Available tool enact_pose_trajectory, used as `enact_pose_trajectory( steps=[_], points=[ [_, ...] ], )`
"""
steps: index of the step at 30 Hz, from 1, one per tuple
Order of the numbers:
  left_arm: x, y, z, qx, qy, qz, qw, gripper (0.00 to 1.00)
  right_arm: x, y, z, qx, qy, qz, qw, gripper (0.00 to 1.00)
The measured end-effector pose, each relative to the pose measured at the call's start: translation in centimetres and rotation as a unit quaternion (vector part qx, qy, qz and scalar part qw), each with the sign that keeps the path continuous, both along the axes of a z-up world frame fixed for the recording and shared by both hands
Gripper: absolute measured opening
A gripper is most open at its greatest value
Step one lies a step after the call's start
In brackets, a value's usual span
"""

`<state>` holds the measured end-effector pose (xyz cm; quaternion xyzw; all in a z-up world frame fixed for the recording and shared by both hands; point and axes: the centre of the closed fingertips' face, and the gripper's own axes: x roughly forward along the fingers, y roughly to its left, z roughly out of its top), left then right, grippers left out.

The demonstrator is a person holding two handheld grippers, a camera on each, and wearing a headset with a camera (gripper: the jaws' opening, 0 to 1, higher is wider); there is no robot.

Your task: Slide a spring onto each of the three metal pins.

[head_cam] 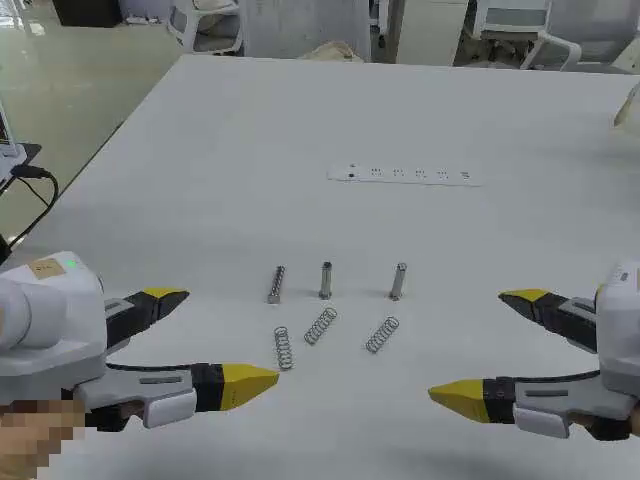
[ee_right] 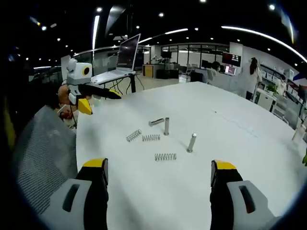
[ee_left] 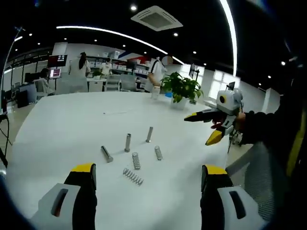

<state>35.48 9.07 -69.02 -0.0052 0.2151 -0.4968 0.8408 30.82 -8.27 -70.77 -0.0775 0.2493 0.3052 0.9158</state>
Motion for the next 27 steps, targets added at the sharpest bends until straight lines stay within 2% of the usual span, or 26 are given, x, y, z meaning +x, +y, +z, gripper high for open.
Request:
enact_pose_trajectory(
  steps=[5, 12, 27],
  points=[
    [0.1, -0.1, -0.2, 0.005, 0.000, 0.001, 1.0000, 0.87, 0.2, -0.3, 0.2, 0.000, -0.004, -0.005, 1.0000, 0.88],
    [-0.6, 0.0, -0.8, 0.012, 0.007, -0.002, 0.9999, 0.86, -0.6, 0.4, -0.2, 0.004, 0.001, -0.002, 1.0000, 0.88],
    [-0.6, 0.3, -0.6, 0.010, 0.010, 0.009, 0.9998, 0.85, -0.6, 0.7, -0.5, 0.010, 0.006, 0.003, 0.9999, 0.87]
  ],
)
